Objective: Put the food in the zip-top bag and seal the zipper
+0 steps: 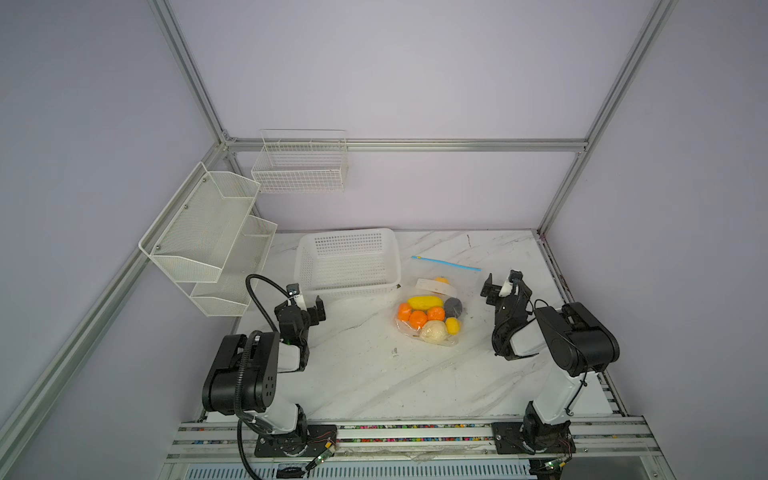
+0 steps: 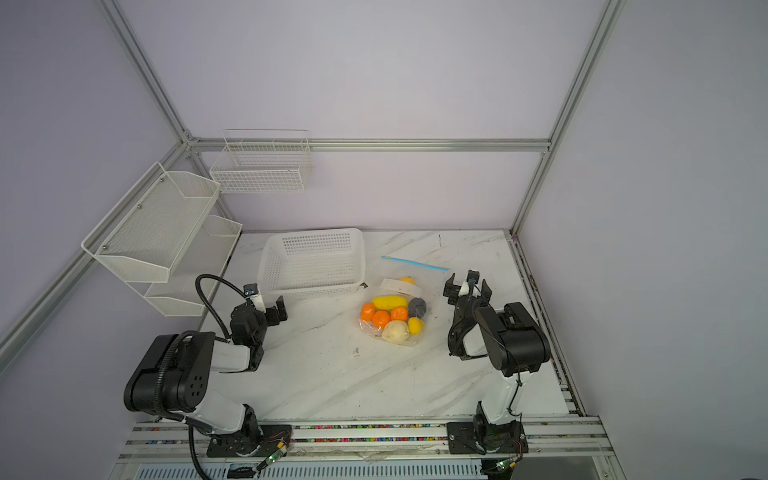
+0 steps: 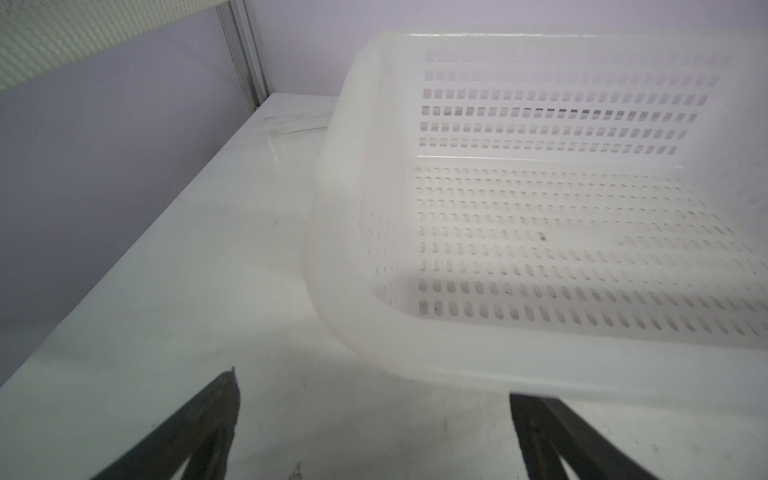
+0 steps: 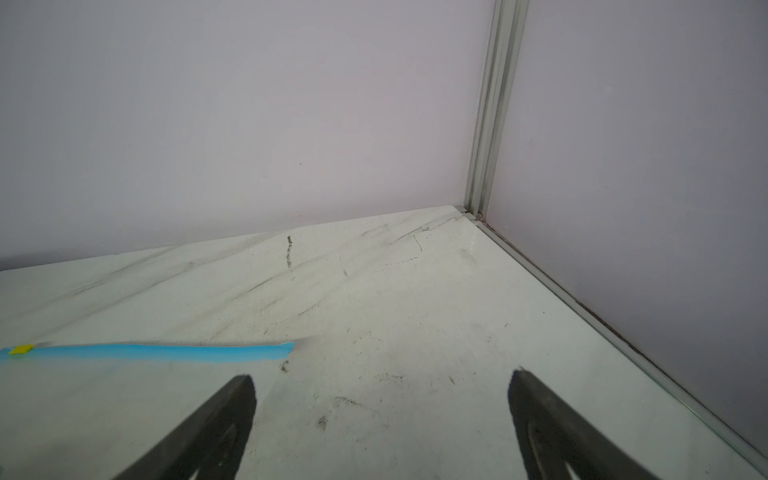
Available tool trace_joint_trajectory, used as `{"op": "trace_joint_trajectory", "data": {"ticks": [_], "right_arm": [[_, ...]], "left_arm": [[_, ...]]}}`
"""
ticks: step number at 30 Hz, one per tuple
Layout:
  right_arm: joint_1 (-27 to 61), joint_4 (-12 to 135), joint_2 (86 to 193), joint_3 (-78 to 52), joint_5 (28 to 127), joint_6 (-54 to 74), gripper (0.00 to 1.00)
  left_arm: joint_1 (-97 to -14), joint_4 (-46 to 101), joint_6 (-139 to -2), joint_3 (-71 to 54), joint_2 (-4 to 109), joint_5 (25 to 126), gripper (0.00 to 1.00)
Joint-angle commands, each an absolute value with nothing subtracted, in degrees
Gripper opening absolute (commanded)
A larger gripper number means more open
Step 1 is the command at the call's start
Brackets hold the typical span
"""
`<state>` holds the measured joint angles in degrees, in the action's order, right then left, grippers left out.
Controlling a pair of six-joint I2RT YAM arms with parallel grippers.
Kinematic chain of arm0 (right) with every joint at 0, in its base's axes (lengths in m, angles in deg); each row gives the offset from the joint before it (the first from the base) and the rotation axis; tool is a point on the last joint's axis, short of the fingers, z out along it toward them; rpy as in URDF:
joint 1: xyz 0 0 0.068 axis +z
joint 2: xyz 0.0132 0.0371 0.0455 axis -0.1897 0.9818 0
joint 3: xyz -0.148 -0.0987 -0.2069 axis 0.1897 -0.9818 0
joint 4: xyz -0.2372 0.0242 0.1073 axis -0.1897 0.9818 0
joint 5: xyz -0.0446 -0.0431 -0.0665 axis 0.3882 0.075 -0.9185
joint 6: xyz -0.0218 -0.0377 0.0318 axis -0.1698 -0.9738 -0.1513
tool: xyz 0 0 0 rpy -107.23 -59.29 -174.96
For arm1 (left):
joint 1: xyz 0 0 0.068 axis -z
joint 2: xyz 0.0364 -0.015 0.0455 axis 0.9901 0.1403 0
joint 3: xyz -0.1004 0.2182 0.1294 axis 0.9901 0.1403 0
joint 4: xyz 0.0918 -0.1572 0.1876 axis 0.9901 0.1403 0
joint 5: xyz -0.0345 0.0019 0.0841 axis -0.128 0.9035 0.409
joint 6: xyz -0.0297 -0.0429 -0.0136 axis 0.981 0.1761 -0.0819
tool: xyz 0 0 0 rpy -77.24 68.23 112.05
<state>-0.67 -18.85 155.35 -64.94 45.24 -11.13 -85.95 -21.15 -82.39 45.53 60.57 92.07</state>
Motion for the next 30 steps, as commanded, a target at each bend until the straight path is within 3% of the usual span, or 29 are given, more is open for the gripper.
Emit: {"op": "trace_joint_trajectory", "data": {"ticks": [1,11,17,30], "right_arm": [[-1.20,-19.07,154.68,-64.16,44.94,-10.22,0.97],[-3.47,-15.83,154.46,-62.75,50.36,-9.02,0.97],[-4.80,-11.91,154.58,-60.84,59.71,-10.74,0.97],[-5.66,-11.86,154.26,-61.04,61.19,-10.36,0.97]], "left_arm": [[-86.14,-25.01,-83.19,43.43,60.41,91.40,1.00],[-86.08,-24.05,-83.28,42.65,61.00,91.44,1.00],[-86.03,-23.89,-83.36,42.61,60.87,91.44,1.00],[-85.88,-24.06,-83.54,43.13,60.06,91.26,1.00]]}}
